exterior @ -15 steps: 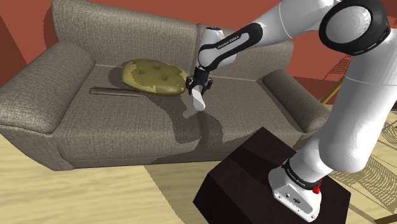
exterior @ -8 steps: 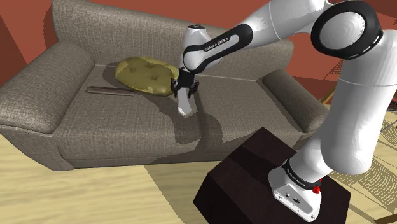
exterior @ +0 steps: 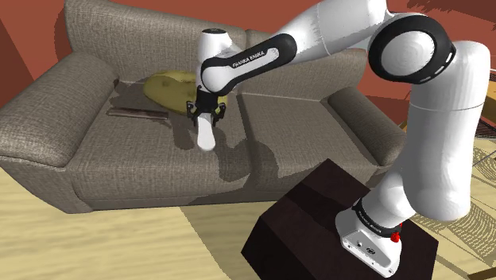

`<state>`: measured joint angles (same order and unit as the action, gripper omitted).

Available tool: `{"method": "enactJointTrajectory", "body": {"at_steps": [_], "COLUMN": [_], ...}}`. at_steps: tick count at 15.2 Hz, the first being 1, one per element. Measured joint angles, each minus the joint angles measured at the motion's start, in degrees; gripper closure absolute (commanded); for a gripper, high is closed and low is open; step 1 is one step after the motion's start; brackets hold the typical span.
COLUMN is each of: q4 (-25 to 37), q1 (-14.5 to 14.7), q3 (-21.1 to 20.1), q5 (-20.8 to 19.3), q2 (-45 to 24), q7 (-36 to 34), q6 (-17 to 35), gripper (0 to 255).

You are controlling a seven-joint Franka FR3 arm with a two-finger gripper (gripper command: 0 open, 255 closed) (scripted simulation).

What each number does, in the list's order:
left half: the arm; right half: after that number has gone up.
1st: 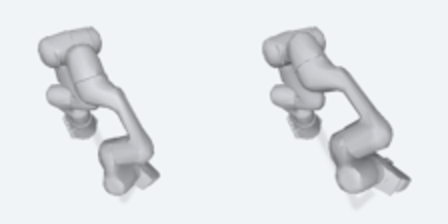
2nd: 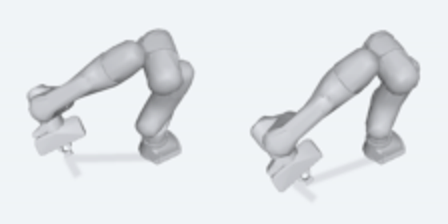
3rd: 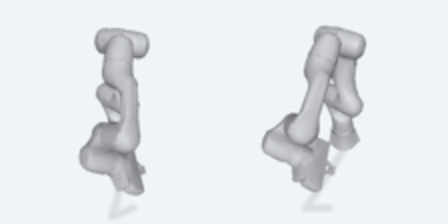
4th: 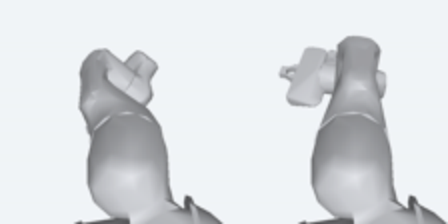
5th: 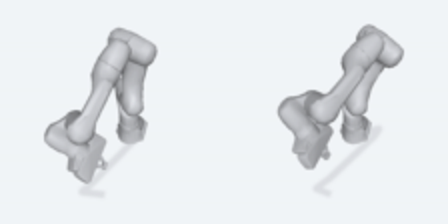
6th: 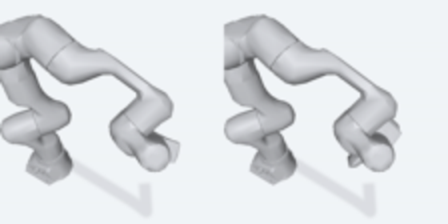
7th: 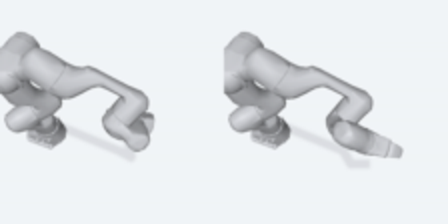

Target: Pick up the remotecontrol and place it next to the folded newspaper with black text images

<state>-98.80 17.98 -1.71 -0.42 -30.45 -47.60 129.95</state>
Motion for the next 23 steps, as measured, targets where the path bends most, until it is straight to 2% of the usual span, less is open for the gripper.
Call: {"method": "enactJointTrajectory", "body": {"at_steps": [8,10,13,23], "q4": [17.89,24.28,26.04,26.15], "q1": [6.81,8.31,8.83,9.02], "q3": [-1.11,-1.25,-1.26,-1.12], "q5": [-1.23,-1.48,-1.59,-1.75], "q2": [-10.48,-14.22,-16.22,-20.68], "q7": [-8.09,-9.62,-10.17,-10.35], "q6": [-7.40,-10.02,-9.80,-5.46], "gripper": [255,255,255,255]}}
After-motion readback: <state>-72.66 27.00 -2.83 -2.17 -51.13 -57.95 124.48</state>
